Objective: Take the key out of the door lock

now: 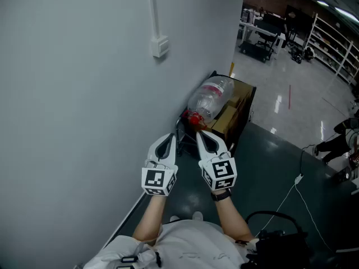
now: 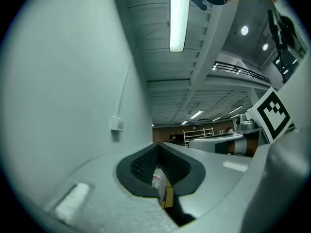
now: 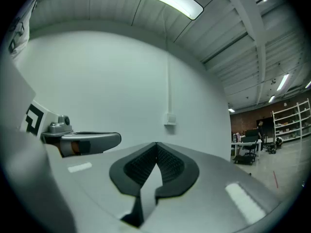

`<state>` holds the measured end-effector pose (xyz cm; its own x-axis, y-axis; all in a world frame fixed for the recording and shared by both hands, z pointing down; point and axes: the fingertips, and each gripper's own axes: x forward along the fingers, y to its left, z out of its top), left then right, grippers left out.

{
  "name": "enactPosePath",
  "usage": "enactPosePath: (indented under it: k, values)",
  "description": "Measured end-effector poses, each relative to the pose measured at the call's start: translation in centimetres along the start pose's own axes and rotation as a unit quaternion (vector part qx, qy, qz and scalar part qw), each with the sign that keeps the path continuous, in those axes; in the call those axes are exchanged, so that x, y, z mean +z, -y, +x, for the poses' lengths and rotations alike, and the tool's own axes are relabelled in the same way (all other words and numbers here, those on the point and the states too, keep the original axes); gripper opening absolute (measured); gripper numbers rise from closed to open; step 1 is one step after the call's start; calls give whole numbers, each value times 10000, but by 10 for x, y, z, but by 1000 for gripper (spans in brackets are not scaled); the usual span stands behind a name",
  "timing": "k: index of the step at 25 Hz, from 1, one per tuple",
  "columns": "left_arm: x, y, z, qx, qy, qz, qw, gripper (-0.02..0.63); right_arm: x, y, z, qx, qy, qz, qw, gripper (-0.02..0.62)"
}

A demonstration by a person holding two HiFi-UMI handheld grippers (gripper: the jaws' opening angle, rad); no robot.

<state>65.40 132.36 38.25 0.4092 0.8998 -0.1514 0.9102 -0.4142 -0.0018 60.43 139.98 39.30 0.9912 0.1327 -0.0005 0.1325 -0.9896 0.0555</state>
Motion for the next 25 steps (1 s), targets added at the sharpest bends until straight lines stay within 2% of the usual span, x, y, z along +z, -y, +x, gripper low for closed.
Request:
enactPosePath:
  k: [9,13,15,19,22,25]
  values:
    - [-18,13,12,-475,-351,-182,9981,0,-18,11,0,-254,-346,116,9990,3]
    - [-21,1,7,-504,-364,-268,9977,0,-43,-8,16,192,-976,708,9925,5]
    - [-20,-13,-2,-357,-356,-157,9986,0,-48,-24,26,339,-1065,750,9909,4]
    - [-20,-57,-27,193,-348,458,9982,0,-45,-65,56,719,-973,510,9913,4]
    - [-14,-102,-59,788,-355,570,9946,0,-28,-109,79,1117,-637,179,9915,5]
    - [-7,-143,-105,1448,-363,562,9872,0,-8,-157,87,1445,-192,-88,9893,3]
